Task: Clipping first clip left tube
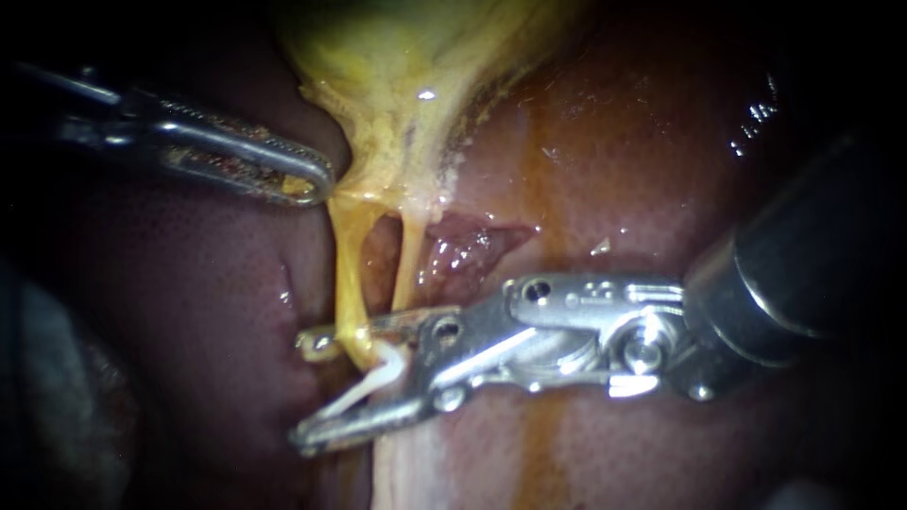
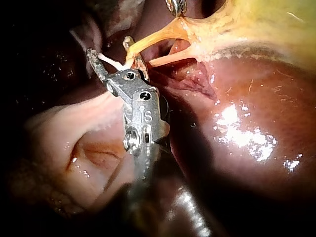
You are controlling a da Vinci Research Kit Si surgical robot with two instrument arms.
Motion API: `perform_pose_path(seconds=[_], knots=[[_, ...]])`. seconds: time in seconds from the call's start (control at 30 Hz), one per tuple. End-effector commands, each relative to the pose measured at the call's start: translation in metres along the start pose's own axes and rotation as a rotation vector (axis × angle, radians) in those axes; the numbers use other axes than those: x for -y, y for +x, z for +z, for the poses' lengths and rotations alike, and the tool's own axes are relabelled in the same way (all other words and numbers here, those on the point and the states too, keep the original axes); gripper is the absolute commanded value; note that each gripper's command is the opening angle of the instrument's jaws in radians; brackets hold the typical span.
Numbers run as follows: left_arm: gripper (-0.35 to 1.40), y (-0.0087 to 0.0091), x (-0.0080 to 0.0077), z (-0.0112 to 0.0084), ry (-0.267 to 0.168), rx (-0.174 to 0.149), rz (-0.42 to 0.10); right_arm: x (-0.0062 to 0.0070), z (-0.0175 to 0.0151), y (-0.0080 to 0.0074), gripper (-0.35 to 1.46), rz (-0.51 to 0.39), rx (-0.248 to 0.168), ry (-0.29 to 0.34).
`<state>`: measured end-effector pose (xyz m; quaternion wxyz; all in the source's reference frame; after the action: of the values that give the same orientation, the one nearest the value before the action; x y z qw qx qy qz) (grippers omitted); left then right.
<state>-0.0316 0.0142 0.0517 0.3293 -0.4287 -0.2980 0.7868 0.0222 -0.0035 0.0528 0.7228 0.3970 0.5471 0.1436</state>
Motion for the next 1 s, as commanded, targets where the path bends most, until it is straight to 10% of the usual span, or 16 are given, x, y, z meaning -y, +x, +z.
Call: perform_pose_path(seconds=[0.03,0.6,1.0], knots=[[-0.35,0.0,0.0,0.0,-0.001,0.0,0.0,0.0,-0.0002,-0.0001,0.38,0.019,0.003,0.0],[-0.35,0.0,0.0,0.0,-0.001,0.0,0.0,0.0001,-0.0018,-0.0006,-0.33,0.153,0.008,0.013],[-0.35,0.0,0.0001,0.0001,0.0,0.0,0.0,0.0,-0.0023,-0.001,-0.35,0.158,0.021,0.038]])
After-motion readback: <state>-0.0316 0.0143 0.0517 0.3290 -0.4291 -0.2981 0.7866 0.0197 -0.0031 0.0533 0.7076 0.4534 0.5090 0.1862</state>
